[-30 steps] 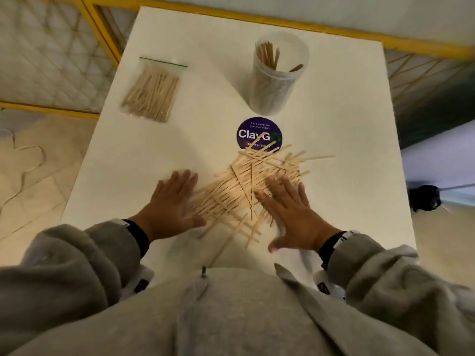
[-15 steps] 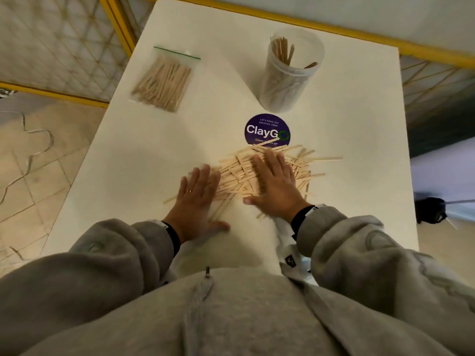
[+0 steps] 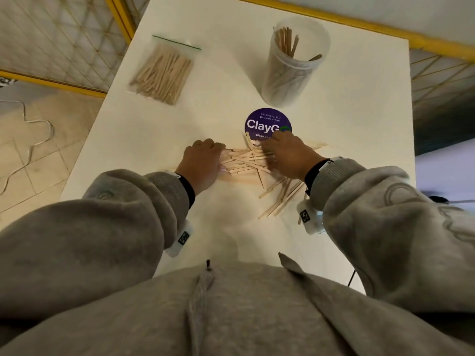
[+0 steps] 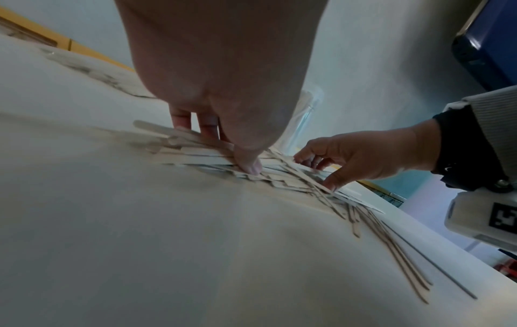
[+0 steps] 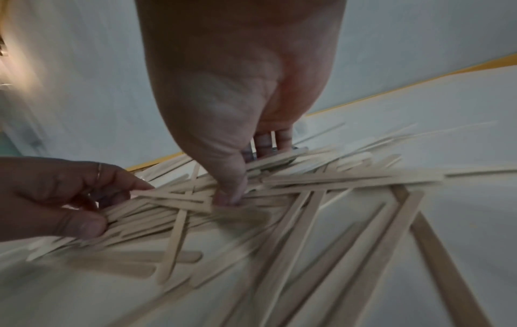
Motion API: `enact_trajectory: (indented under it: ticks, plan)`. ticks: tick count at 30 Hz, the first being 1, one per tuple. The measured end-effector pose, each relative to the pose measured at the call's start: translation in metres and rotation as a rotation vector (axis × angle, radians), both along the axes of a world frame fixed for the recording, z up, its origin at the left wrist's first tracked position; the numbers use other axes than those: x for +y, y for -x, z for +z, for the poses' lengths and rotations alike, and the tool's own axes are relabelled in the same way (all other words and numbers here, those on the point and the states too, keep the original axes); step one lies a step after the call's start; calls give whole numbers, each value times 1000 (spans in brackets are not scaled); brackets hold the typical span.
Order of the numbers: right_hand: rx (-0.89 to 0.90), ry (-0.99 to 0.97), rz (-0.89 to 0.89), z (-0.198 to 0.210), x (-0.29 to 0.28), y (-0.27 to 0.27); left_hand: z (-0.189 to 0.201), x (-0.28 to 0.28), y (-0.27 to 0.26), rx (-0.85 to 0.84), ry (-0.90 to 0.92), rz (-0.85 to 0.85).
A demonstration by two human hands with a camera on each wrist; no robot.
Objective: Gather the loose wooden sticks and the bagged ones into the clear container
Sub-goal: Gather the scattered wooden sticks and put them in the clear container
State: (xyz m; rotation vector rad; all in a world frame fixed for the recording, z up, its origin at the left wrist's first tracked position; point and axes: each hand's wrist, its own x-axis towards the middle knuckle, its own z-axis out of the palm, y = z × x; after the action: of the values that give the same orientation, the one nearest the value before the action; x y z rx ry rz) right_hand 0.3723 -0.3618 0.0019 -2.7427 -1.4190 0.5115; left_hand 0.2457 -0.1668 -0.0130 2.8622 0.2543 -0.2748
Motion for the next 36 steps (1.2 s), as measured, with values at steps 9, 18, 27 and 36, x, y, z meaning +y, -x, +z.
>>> enact_trajectory:
  ticks: [9,18,27,36]
  plan:
    - [48,74,-1,7,6,-5,11,13,-3,17,-94,-59]
    - [139,133,-20,19,1,-12,10,21,2,48,-90,-94]
    - [295,64,-266,38,-17,-32,18,34,7,8,128,-30]
    - [727,-309,-700,35,-26,-19,44,-4,-6,-36,562,324]
